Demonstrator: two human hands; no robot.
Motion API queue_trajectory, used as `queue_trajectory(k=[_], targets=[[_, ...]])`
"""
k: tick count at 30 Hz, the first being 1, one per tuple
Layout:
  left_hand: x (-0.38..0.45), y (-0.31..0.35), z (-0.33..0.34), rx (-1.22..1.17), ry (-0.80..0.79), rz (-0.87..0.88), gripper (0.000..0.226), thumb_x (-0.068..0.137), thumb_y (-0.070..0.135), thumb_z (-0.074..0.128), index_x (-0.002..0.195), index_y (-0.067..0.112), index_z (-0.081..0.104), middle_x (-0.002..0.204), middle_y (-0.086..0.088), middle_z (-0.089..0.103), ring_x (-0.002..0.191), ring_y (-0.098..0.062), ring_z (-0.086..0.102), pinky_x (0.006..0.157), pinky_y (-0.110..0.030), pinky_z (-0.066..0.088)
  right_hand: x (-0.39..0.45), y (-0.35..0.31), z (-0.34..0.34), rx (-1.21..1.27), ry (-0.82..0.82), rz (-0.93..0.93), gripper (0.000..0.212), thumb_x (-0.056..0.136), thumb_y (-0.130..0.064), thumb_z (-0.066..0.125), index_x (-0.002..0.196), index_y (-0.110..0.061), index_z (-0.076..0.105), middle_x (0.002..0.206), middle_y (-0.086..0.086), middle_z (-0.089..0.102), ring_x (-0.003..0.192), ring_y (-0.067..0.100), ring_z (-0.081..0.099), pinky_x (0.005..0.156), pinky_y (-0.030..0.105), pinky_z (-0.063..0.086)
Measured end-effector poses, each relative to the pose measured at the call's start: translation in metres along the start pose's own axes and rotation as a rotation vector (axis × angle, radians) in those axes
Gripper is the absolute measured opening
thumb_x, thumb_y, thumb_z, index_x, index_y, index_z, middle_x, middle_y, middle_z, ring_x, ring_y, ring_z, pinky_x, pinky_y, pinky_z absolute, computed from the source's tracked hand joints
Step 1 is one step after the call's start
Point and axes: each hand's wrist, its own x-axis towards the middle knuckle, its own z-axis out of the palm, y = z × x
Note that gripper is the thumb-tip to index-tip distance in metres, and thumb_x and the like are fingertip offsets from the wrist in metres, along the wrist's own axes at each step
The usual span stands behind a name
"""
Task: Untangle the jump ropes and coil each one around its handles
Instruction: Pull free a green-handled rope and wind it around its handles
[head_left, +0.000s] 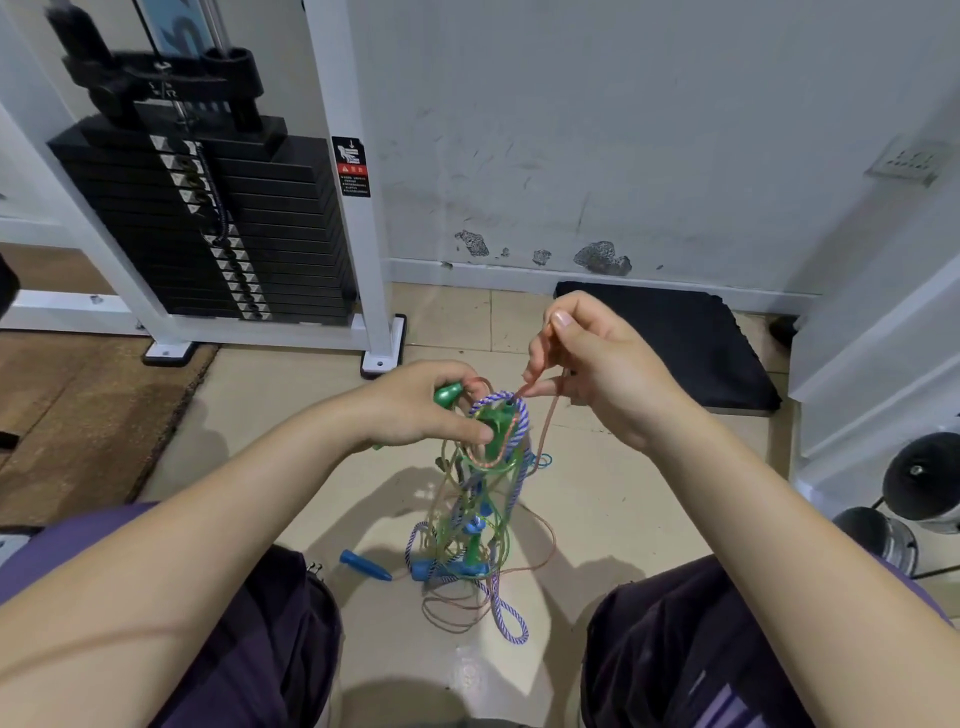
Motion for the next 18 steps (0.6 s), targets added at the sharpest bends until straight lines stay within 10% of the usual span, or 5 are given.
queue_trajectory(k=[4,18], targets=[[-0.002,0.000,-0.001,-0.057,0.073,-0.015,0.015,0.086,0.018,0.076,0.081,0.015,0.062,0.075,0.001,0.058,0.059,-0.004,0.050,0.051,-0.015,0.036,0.003,-0.001,-0.012,-0.043,0.104,-0.001,0.021,0.105,-0.012,0.034,0.089,-0.008,0.047,0.070,0.009,0.057,0.066,0.022,0.058,0.068,0.041,0.054],[-0.003,0.007,0.012,-0.240,0.075,-0.157,0.024,0.090,0.030,0.069,0.103,0.010,0.068,0.068,0.010,0.061,0.045,0.002,0.045,0.046,-0.015,0.032,0.000,0.000,0.005,0.186,0.006,0.048,0.023,0.106,-0.016,0.035,0.088,-0.010,0.047,0.080,0.014,0.062,0.076,0.026,0.064,0.074,0.043,0.059]])
